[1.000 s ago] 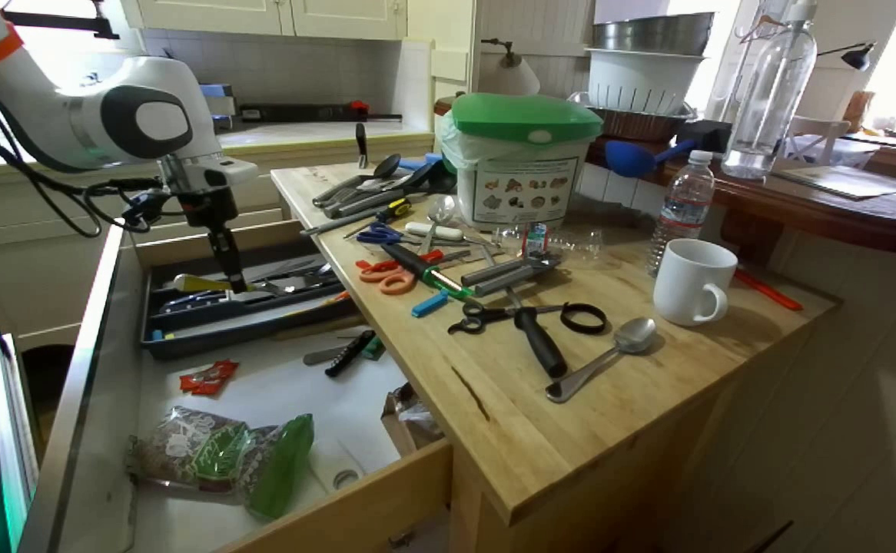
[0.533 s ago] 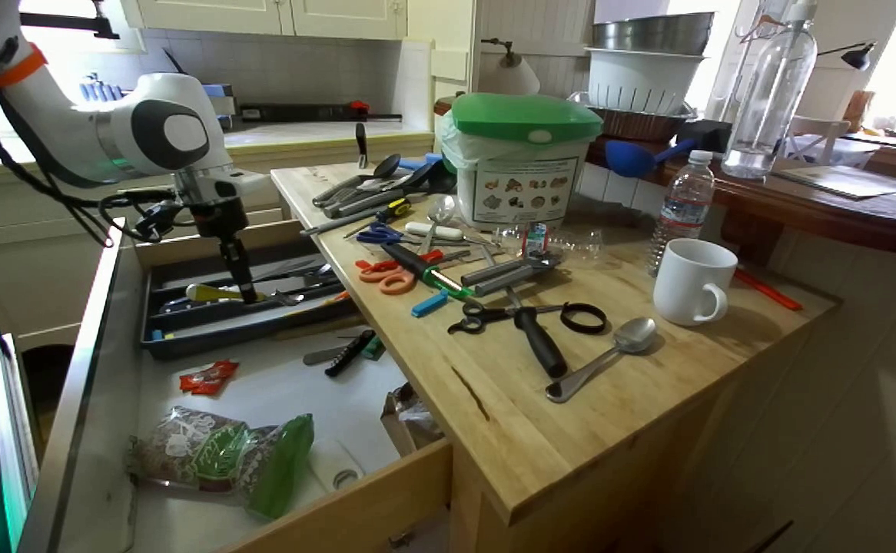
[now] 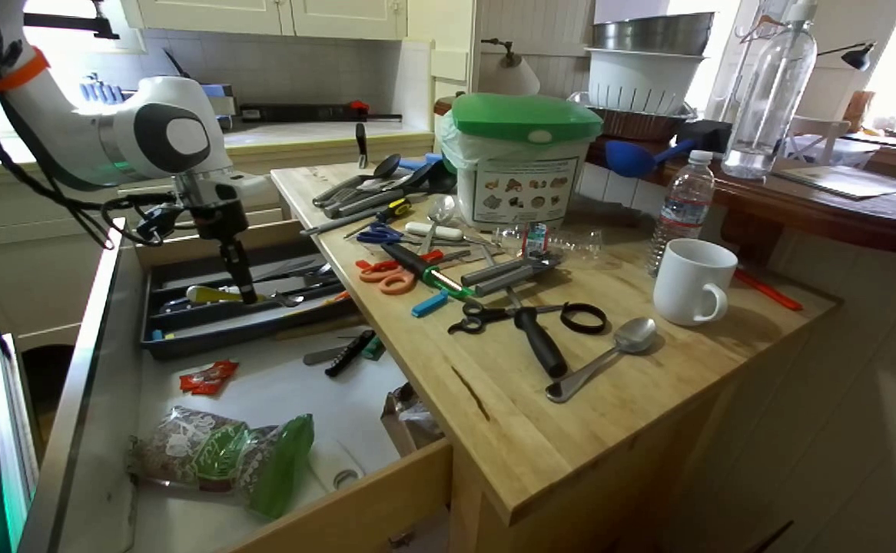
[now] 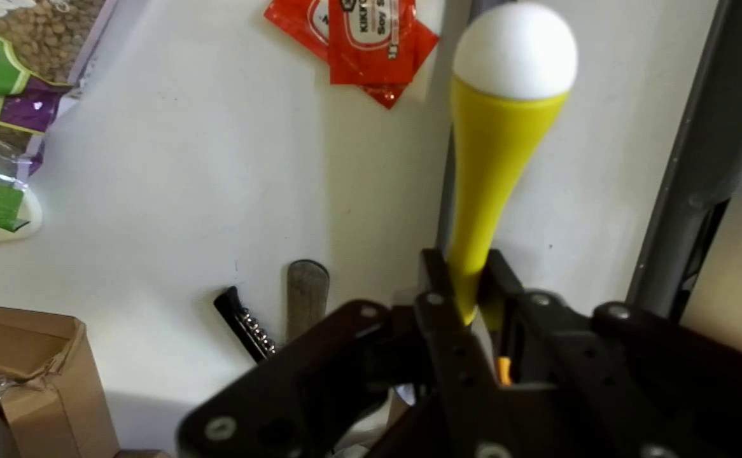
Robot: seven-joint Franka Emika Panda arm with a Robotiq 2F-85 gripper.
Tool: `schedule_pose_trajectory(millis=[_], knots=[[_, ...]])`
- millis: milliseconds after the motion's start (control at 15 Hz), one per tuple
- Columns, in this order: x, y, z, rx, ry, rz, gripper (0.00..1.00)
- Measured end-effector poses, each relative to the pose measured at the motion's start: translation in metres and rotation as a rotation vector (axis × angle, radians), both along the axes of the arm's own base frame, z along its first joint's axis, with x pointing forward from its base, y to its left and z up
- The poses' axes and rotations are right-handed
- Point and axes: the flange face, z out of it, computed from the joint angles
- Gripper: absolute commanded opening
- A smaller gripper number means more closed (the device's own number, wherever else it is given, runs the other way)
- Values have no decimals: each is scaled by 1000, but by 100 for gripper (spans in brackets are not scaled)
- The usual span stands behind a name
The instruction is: Pick up the scooper with the yellow handle and place it on the far right panel of the cutlery holder in the drawer
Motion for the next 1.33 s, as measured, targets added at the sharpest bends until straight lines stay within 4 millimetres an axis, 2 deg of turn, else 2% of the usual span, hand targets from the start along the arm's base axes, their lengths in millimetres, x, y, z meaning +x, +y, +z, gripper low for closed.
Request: schedule_pose_trajectory(millis=[400,600,667,733,800,1000,1200,1267,1333], knots=[[9,16,-9,-37,-67,9,4],[12,31,-23,-43,-82,8,4],[12,35,-29,-42,-78,8,43],[12,40,-36,-41,-71,8,43],[11,43,-43,-39,-63,5,48],[10,44,-56,-39,-45,-10,73],[12,39,-57,-39,-43,-34,95],[13,38,-54,-40,-42,-49,99],[13,37,-50,-35,-37,-61,100]])
